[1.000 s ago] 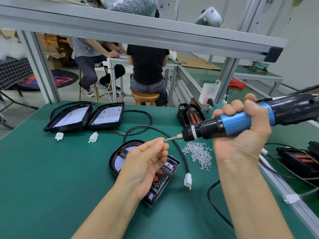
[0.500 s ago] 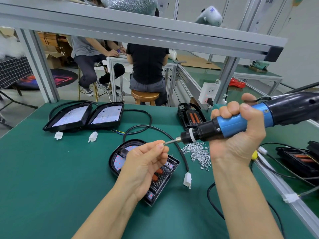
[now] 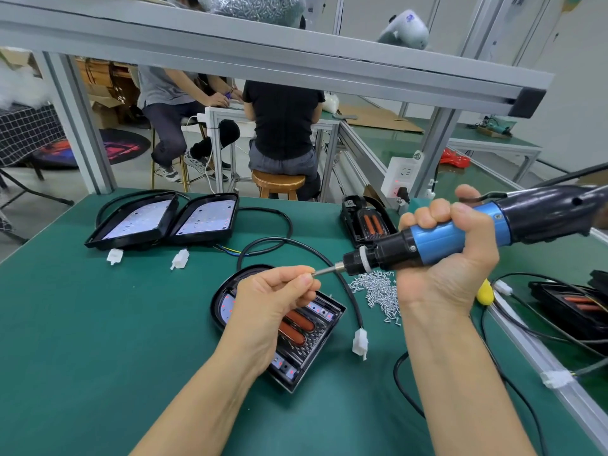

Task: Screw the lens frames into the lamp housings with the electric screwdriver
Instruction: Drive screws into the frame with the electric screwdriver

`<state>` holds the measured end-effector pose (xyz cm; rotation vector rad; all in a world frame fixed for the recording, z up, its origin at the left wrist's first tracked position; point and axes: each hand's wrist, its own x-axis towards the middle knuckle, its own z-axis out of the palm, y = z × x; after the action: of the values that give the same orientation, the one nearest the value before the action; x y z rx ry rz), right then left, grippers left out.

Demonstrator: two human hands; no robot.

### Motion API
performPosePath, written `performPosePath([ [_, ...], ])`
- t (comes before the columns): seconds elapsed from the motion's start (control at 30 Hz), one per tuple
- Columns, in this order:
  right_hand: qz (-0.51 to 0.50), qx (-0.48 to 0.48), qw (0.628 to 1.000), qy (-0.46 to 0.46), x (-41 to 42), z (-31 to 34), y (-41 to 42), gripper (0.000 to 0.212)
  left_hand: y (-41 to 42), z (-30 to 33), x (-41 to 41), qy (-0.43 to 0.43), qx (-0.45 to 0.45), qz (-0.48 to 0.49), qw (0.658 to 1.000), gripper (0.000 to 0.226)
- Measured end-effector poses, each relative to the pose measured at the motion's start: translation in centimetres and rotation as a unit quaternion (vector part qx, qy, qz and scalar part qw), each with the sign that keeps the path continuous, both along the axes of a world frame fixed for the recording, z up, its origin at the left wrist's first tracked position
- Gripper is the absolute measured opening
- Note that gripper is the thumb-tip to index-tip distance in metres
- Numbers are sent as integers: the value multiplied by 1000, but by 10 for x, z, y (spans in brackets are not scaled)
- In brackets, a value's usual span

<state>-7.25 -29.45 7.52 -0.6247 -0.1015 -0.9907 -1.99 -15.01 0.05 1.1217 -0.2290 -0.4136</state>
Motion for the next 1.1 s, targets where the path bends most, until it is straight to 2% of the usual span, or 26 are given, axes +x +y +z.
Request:
performPosePath([
  [0.13, 4, 15, 1000, 6, 0, -3, -2, 21, 10, 4, 0, -23, 44, -32, 998, 42],
  [0.17, 5, 15, 1000, 8, 0, -4, -3, 21, 16, 5, 3, -33, 42, -15, 998, 49],
  [0.23, 5, 13, 1000, 9, -2, -5, -4, 20, 30, 1, 16, -59, 70, 78, 993, 55],
  [0.3, 4, 10, 1000, 8, -3, -5, -5, 19, 48, -9, 33, -82, 175, 205, 960, 47],
  [0.37, 11, 3, 1000, 10, -3, -7, -5, 19, 66, -23, 48, -78, 313, 254, 912, 44],
  [0.43, 18, -10, 1000, 20, -2, -10, -1, 20, 74, -34, 55, -49, 403, 202, 891, 51],
  [0.5, 23, -27, 999, 31, 2, -14, 7, 21, 72, -36, 59, -56, 489, 132, 861, 48],
  [0.57, 29, -36, 998, 41, 6, -17, 16, 22, 65, -32, 62, -68, 529, 98, 840, 44],
  [0.63, 37, -42, 997, 48, 8, -19, 21, 24, 61, -27, 63, -58, 518, 89, 849, 46],
  [0.73, 40, -55, 996, 55, 8, -21, 24, 23, 60, -25, 65, -38, 454, 70, 887, 38],
  [0.8, 35, -58, 996, 58, 8, -21, 24, 23, 59, -25, 66, -17, 389, 64, 919, 34],
  [0.9, 34, -53, 996, 55, 8, -21, 24, 24, 55, -26, 63, 69, 280, 24, 957, 23],
  [1.0, 42, -64, 996, 53, 12, -21, 28, 23, 51, -30, 58, 114, 206, 14, 972, 10],
  [1.1, 43, -81, 994, 62, 17, -20, 35, 23, 50, -31, 55, 99, 221, 13, 970, 11],
])
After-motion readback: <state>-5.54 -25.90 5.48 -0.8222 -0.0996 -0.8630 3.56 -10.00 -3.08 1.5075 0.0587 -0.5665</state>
